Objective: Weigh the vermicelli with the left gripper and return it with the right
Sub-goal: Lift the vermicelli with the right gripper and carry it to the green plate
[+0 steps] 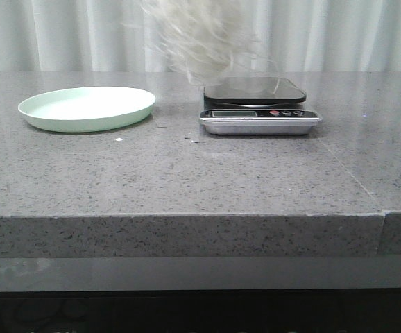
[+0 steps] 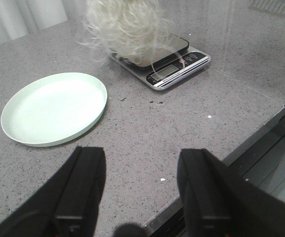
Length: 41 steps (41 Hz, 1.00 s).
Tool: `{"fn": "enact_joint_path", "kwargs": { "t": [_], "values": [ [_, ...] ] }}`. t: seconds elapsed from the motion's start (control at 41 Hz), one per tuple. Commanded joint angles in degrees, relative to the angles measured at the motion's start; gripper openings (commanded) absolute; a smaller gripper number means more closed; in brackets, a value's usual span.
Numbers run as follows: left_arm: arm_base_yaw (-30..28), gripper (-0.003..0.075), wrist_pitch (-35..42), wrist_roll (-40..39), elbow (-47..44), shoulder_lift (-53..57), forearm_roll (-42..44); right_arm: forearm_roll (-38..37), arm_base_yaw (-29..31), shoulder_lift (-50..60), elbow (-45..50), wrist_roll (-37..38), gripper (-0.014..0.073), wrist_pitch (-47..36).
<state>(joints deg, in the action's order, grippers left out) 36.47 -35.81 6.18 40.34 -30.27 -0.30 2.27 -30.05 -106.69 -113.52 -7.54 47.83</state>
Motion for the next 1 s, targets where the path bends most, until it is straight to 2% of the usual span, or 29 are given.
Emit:
{"fn": "enact_joint_path", "kwargs": {
  "t": [0.0,0.244,0.414,0.609,0.975],
  "values": [
    [0.26,0.0397,4.45,-0.15,1.48,-0.11,-0.57,0.16,-2.08,3.74,-3.00,-0.59,0.0145,-9.37],
    [0.26,0.0397,4.45,-0.15,1.48,-0.11,-0.57,0.22,-7.65,1.25,-3.00,-0.59,0.0145,-24.71],
    [0.26,0.0397,4.45,-0.15,1.48,-0.11,-0.57,0.22,-10.27,-2.38,-3.00,-0.59,0.0145,-30.16],
    [0.26,0.0397,4.45,-0.15,1.48,-0.11,-0.57,0.27,-10.36,-6.52,-3.00,-0.59,0.0145,-31.22],
    [0.26,0.0397,4.45,-0.15,1.48,-0.11,-0.57,2.85,-10.36,-11.17,-3.00,-0.59,0.0156,-27.66]
  ]
}}
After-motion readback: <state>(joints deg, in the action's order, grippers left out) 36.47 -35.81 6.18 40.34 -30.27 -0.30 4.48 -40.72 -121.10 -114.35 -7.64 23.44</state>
